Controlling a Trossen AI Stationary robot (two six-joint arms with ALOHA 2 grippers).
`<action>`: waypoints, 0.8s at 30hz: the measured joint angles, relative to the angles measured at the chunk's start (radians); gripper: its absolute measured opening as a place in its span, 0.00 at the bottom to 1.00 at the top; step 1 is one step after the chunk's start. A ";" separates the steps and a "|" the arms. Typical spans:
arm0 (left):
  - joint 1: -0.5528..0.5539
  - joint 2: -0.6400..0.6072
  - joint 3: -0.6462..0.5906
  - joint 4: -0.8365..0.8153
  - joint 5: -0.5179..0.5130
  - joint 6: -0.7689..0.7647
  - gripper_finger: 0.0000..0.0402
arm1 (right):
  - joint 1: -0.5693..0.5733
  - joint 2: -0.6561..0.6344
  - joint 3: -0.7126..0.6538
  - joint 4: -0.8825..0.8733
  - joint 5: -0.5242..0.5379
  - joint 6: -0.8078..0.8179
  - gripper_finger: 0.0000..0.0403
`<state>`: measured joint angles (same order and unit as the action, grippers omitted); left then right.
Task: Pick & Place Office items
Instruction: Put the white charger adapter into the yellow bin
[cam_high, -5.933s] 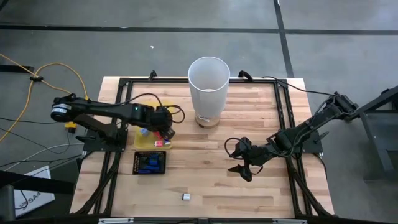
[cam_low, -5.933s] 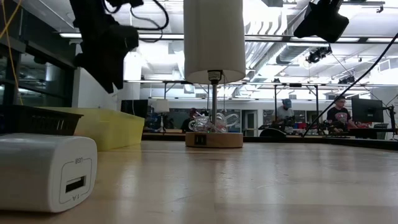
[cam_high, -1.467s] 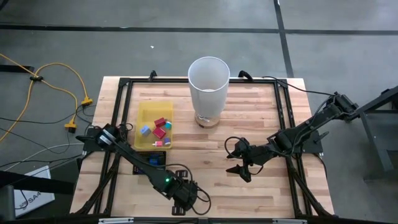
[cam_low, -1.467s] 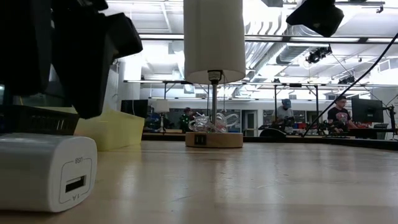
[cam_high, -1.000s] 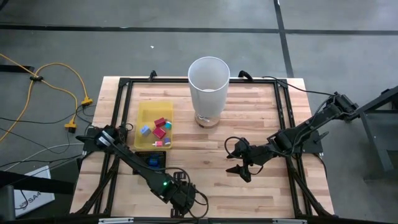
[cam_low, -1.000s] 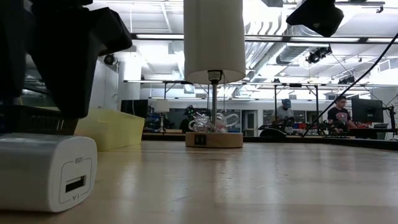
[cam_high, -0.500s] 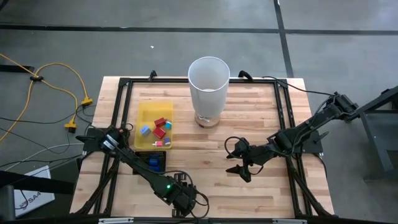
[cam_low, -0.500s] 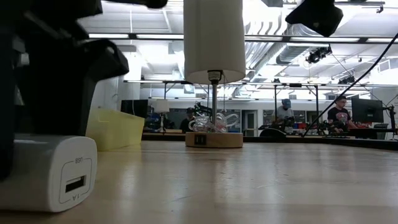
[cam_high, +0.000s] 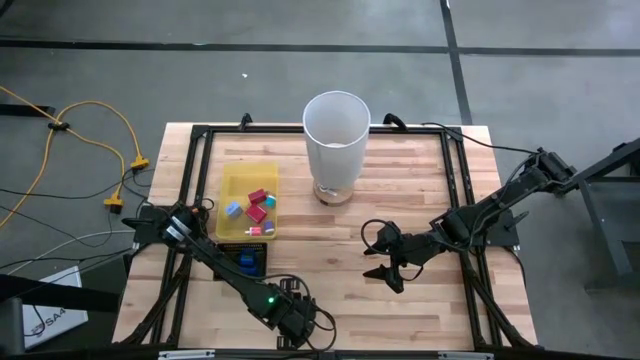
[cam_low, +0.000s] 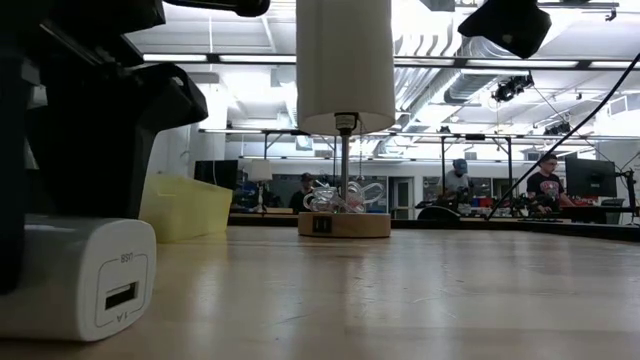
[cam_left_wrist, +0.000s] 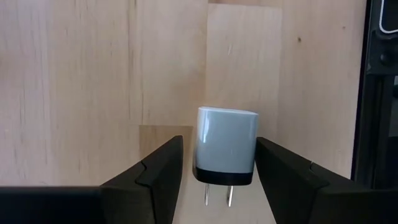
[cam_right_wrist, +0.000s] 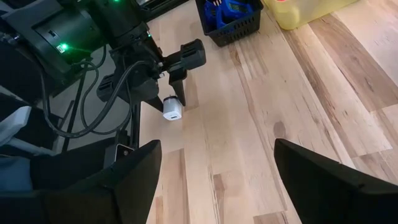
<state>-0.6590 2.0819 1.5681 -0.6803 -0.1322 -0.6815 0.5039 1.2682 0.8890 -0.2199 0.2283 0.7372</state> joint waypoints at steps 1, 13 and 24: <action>0.000 0.000 0.000 0.000 0.000 0.000 0.48 | 0.000 0.000 0.000 0.000 0.000 0.000 0.74; 0.000 -0.002 0.000 0.000 0.001 0.000 0.36 | 0.000 0.000 0.000 0.000 0.000 0.000 0.74; 0.000 -0.002 0.000 0.000 0.002 0.011 0.32 | 0.000 0.000 0.000 0.000 0.000 0.000 0.74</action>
<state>-0.6590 2.0796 1.5681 -0.6807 -0.1299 -0.6700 0.5038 1.2682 0.8890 -0.2199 0.2284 0.7372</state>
